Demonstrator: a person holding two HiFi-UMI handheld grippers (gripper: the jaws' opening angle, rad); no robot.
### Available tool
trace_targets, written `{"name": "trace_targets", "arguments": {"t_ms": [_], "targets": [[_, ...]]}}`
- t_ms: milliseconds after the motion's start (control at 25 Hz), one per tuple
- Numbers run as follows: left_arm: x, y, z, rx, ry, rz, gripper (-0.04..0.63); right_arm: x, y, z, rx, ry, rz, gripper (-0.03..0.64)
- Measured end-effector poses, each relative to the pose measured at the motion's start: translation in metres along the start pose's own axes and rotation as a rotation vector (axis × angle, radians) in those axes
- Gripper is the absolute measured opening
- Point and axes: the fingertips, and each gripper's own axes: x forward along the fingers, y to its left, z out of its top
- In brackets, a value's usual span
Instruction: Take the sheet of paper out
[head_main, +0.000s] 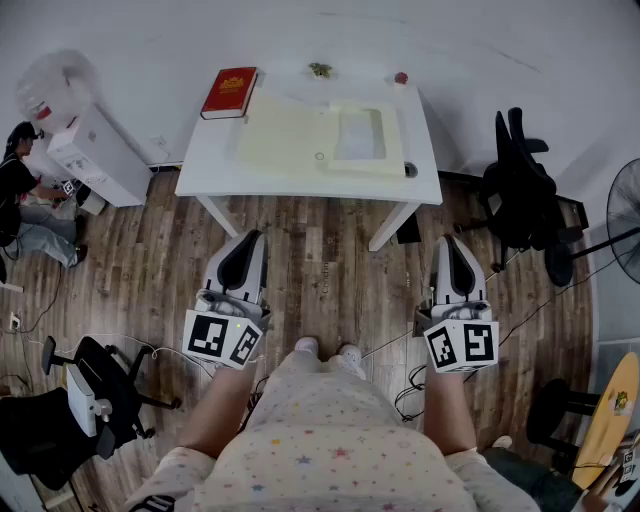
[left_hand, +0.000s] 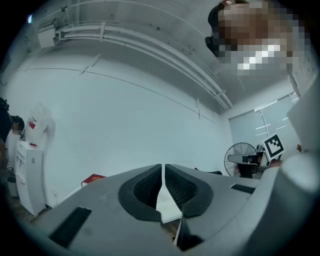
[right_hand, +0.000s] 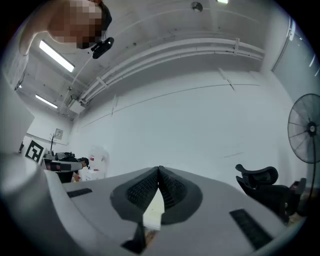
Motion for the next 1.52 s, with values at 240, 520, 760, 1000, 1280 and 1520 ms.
{"name": "trace_targets", "arguments": {"t_ms": [240, 520, 760, 1000, 1280, 1520], "targets": [[0.003, -0.015, 0.001, 0.005, -0.006, 0.003, 0.029, -0.008, -0.011, 0.001, -0.001, -0.003, 0.005, 0.000], [0.010, -0.032, 0.001, 0.030, -0.002, 0.028, 0.029, -0.012, -0.035, 0.003, 0.065, -0.004, 0.020, 0.000], [0.020, -0.048, -0.009, 0.020, 0.023, 0.067, 0.049, -0.011, -0.062, -0.008, 0.122, 0.051, 0.059, 0.104], [0.033, -0.064, -0.017, 0.029, 0.047, 0.114, 0.247, -0.007, -0.092, -0.013, 0.123, 0.068, 0.085, 0.269], [0.047, -0.070, -0.021, 0.043, 0.061, 0.136, 0.273, 0.003, -0.114, -0.014, 0.154, 0.036, 0.084, 0.364], [0.076, -0.058, -0.026, 0.040, 0.064, 0.115, 0.279, 0.030, -0.116, -0.018, 0.150, 0.041, 0.091, 0.377]]}}
